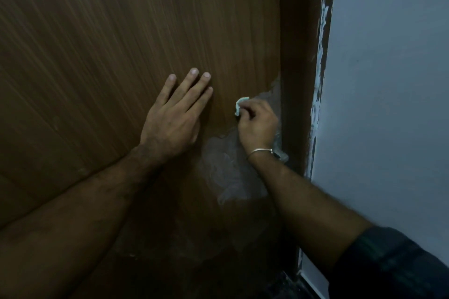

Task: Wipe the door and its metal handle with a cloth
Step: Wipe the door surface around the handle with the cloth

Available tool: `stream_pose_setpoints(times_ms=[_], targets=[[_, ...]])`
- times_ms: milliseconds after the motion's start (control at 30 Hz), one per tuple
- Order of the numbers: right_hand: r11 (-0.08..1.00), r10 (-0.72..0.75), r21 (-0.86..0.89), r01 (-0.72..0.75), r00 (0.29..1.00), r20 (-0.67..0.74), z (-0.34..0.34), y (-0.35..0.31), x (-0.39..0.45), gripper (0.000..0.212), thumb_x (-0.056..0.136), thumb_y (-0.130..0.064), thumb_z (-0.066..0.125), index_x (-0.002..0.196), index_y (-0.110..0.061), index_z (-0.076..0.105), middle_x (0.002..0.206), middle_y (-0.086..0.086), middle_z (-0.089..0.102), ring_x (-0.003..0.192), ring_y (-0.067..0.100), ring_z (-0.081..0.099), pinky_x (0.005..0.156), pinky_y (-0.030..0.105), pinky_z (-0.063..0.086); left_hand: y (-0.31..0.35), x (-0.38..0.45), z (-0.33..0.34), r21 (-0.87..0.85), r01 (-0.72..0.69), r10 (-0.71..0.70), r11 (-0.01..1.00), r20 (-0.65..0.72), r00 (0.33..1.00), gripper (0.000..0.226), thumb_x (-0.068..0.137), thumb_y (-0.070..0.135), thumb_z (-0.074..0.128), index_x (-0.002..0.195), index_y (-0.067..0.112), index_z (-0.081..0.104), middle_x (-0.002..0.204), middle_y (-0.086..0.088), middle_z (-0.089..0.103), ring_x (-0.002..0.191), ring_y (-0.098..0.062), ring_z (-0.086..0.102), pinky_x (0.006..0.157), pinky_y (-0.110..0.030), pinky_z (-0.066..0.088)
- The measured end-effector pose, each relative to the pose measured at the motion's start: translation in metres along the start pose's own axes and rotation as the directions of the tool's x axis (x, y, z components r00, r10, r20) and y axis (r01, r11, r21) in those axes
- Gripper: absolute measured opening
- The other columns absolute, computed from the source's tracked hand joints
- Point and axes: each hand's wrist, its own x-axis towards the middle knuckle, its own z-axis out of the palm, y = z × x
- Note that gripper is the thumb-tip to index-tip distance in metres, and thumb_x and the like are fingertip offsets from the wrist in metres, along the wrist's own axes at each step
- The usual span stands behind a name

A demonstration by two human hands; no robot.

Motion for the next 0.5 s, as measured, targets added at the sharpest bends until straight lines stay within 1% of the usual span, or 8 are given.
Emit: stream_pose_setpoints(times_ms=[67, 167, 200, 233, 300, 333, 433, 500], targets=[[1.0, 0.015, 0.0, -0.015, 0.999, -0.041, 0.003, -0.003, 0.008, 0.017, 0.083, 0.006, 0.063, 0.092, -0.002, 0.075, 0.097, 0.01, 0.07, 0.091, 0.017, 0.065, 0.079, -0.002, 0.037, -0.001, 0.001, -0.001, 0.004, 0.001, -0.001, 1.0, 0.013, 1.0, 0.062, 0.09, 0.022, 0.055, 0.149, 0.009, 0.039, 0.163, -0.013, 0.026, 0.152, -0.03, 0.016, 0.121, -0.051, 0.004], [0.994, -0.104, -0.016, 0.106, 0.991, 0.08, 0.005, -0.001, -0.005, 0.02, 0.085, 0.006, 0.061, 0.097, -0.002, 0.074, 0.102, 0.008, 0.069, 0.096, 0.012, 0.062, 0.086, 0.002, 0.04, 0.001, 0.002, 0.0, 0.002, 0.016, -0.016, 1.0, 0.01, 1.0, 0.063, 0.09, 0.023, 0.058, 0.149, 0.009, 0.04, 0.163, -0.013, 0.025, 0.152, -0.03, 0.015, 0.121, -0.051, 0.005], [0.994, -0.11, -0.001, 0.111, 0.991, 0.077, 0.002, 0.003, -0.005, 0.02, 0.084, 0.007, 0.061, 0.097, -0.001, 0.074, 0.102, 0.009, 0.069, 0.096, 0.013, 0.063, 0.087, 0.003, 0.041, 0.001, 0.001, 0.0, 0.0, 0.018, -0.018, 1.0, 0.007, 1.0, 0.064, 0.089, 0.022, 0.059, 0.149, 0.009, 0.04, 0.163, -0.013, 0.025, 0.152, -0.03, 0.015, 0.121, -0.051, 0.005], [0.997, -0.072, 0.01, 0.072, 0.997, 0.034, -0.001, 0.008, 0.003, 0.02, 0.084, 0.007, 0.061, 0.095, -0.001, 0.074, 0.101, 0.01, 0.07, 0.095, 0.016, 0.064, 0.087, 0.005, 0.043, 0.0, 0.001, 0.001, 0.0, 0.017, -0.017, 1.0, 0.001, 1.0, 0.065, 0.089, 0.022, 0.06, 0.149, 0.009, 0.04, 0.163, -0.013, 0.025, 0.152, -0.03, 0.015, 0.121, -0.051, 0.003], [0.997, 0.068, 0.034, -0.066, 0.994, -0.084, -0.005, 0.014, 0.025, 0.019, 0.085, 0.006, 0.061, 0.096, -0.001, 0.074, 0.102, 0.011, 0.07, 0.096, 0.018, 0.065, 0.089, 0.018, 0.051, 0.0, 0.001, 0.002, 0.009, 0.009, -0.008, 1.0, -0.015, 1.0, 0.066, 0.088, 0.021, 0.061, 0.149, 0.009, 0.04, 0.163, -0.013, 0.026, 0.152, -0.03, 0.016, 0.121, -0.05, 0.002], [0.996, 0.09, 0.031, -0.088, 0.99, -0.107, -0.006, 0.013, 0.034, 0.019, 0.086, 0.005, 0.061, 0.098, -0.002, 0.074, 0.104, 0.01, 0.07, 0.097, 0.016, 0.064, 0.089, 0.023, 0.053, 0.0, 0.001, 0.003, 0.012, 0.005, -0.005, 1.0, -0.022, 1.0, 0.066, 0.088, 0.02, 0.061, 0.149, 0.008, 0.04, 0.163, -0.012, 0.026, 0.152, -0.03, 0.016, 0.122, -0.05, 0.003], [0.995, -0.097, -0.01, 0.096, 0.995, -0.033, -0.005, 0.012, 0.035, 0.023, 0.083, 0.009, 0.06, 0.099, 0.0, 0.074, 0.106, 0.011, 0.069, 0.1, 0.015, 0.062, 0.091, 0.022, 0.051, 0.0, 0.0, 0.007, 0.021, 0.014, -0.013, 1.0, -0.04, 0.999, 0.068, 0.087, 0.02, 0.062, 0.15, 0.009, 0.039, 0.163, -0.012, 0.027, 0.153, -0.029, 0.017, 0.122, -0.053, 0.008], [0.992, -0.126, -0.009, 0.126, 0.992, -0.016, -0.011, 0.021, 0.039, 0.023, 0.083, 0.01, 0.06, 0.099, 0.001, 0.074, 0.105, 0.013, 0.069, 0.099, 0.016, 0.063, 0.09, 0.019, 0.051, 0.002, 0.0, 0.009, 0.027, 0.024, -0.022, 0.999, -0.055, 0.998, 0.066, 0.088, 0.02, 0.059, 0.15, 0.009, 0.038, 0.163, -0.012, 0.027, 0.153, -0.029, 0.017, 0.122, -0.055, 0.012]])
